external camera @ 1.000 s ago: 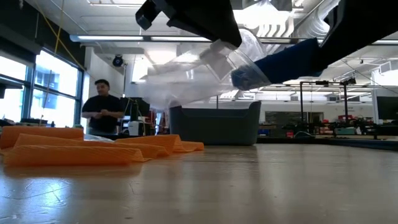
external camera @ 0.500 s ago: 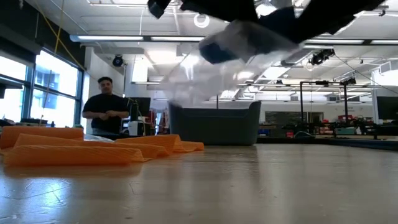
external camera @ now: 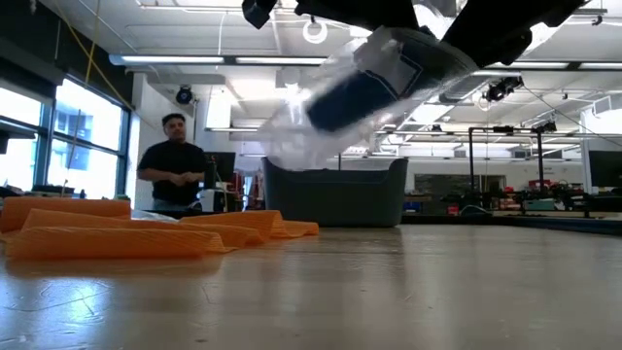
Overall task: Roll bandage
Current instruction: Put the rolled blue bandage into the right transparent zip bag, then close the transparent zip bag
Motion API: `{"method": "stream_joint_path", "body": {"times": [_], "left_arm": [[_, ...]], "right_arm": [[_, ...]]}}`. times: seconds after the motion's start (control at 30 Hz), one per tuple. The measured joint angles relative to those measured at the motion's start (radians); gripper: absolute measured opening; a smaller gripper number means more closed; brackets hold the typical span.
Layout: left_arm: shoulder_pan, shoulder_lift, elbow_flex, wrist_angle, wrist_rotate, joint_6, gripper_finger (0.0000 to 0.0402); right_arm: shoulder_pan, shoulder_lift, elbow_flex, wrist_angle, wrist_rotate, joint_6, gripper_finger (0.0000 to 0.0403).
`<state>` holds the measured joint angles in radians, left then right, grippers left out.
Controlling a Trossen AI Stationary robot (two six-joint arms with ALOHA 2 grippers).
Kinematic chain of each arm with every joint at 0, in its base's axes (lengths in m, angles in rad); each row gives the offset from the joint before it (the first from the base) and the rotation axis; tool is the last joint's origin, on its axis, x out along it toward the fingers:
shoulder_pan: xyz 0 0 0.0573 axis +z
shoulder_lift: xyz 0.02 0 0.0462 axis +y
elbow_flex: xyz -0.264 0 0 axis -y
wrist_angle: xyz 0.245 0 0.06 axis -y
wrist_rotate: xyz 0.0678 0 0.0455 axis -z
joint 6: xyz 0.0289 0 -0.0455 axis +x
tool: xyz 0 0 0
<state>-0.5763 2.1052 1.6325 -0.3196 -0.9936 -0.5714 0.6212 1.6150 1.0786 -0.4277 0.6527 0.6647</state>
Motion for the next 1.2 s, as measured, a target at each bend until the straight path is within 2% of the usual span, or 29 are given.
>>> {"method": "stream_joint_path", "body": {"times": [0.1,0.2,0.43,0.63,0.8,0.93,1.07,1.2], "left_arm": [[0.0,0.0,0.0,-0.004,0.024,-0.025,0.0],[0.0,0.0,0.0,-0.041,0.031,-0.074,0.0],[0.012,0.0,0.0,-0.161,0.046,-0.205,0.0],[0.028,0.0,0.0,-0.11,0.169,-0.238,0.0],[0.033,0.0,0.0,-0.099,0.193,-0.229,0.0],[0.045,0.0,0.0,-0.072,0.232,-0.227,0.0],[0.047,0.0,0.0,-0.063,0.25,-0.221,0.0],[0.044,0.0,0.0,-0.04,0.245,-0.206,0.0016]], "right_arm": [[0.0,0.0,0.0,0.001,-0.014,-0.003,0.0159],[0.009,-0.006,0.0,0.0,-0.015,-0.006,0.0191],[0.076,-0.07,0.001,0.0,-0.057,-0.143,0.02],[0.168,-0.077,0.001,0.015,-0.041,-0.331,0.02],[0.164,-0.018,0.002,0.043,-0.021,-0.399,0.0184],[0.139,0.047,0.002,0.068,0.002,-0.423,0.0157],[0.123,0.103,0.001,0.106,0.029,-0.438,0.0116],[0.12,0.117,0.001,0.113,0.061,-0.438,0.0049]]}}
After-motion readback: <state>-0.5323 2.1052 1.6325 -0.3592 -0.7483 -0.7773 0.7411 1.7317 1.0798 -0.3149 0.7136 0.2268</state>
